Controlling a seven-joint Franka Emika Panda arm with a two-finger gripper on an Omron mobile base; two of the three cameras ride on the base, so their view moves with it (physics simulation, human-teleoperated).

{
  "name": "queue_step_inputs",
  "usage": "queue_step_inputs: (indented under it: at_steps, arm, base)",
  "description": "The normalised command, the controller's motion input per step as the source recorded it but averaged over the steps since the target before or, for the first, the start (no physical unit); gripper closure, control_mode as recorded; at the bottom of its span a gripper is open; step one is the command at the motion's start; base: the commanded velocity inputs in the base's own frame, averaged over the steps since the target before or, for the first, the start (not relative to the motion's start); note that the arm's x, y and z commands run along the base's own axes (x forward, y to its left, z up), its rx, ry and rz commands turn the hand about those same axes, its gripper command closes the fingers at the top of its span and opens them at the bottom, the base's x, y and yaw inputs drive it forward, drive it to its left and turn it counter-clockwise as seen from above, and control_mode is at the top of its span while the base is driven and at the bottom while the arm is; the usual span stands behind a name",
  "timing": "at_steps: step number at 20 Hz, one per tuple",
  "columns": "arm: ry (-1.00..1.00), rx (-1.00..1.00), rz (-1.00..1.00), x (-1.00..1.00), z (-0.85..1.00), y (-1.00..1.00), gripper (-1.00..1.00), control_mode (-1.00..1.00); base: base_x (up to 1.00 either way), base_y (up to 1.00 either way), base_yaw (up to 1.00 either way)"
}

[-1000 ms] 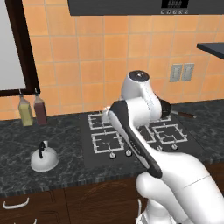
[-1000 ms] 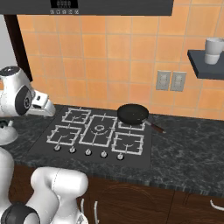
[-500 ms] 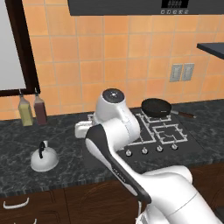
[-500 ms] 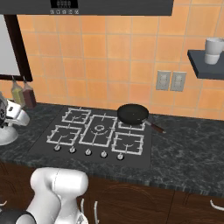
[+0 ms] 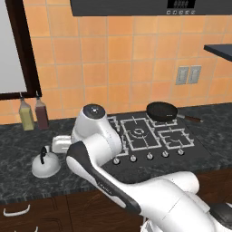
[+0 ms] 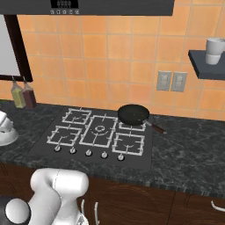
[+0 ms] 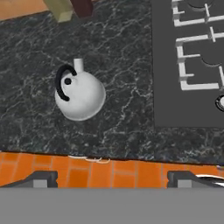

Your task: Pick the kettle from the counter and place it on a stove burner. Then turn the burner on.

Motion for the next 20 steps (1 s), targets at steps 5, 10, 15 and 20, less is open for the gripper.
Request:
queue_step_inputs:
  at_steps: [5, 10, 15, 20]
  arm:
    - [0.12, 0.00, 0.02, 0.15, -0.35, 0.85, -1.00, -1.00]
    - [0.09, 0.00, 0.00, 0.16, -0.12, 0.62, -1.00, -1.00]
    - [0.00, 0.00, -0.02, 0.21, -0.02, 0.19, -1.00, -1.00]
    - [0.00, 0.00, -0.02, 0.33, -0.19, 0.08, -1.00, -1.00]
  base:
    - [0.00, 0.00, 0.00]
    - [0.00, 0.00, 0.00]
    - [0.00, 0.00, 0.00]
    - [0.00, 0.00, 0.00]
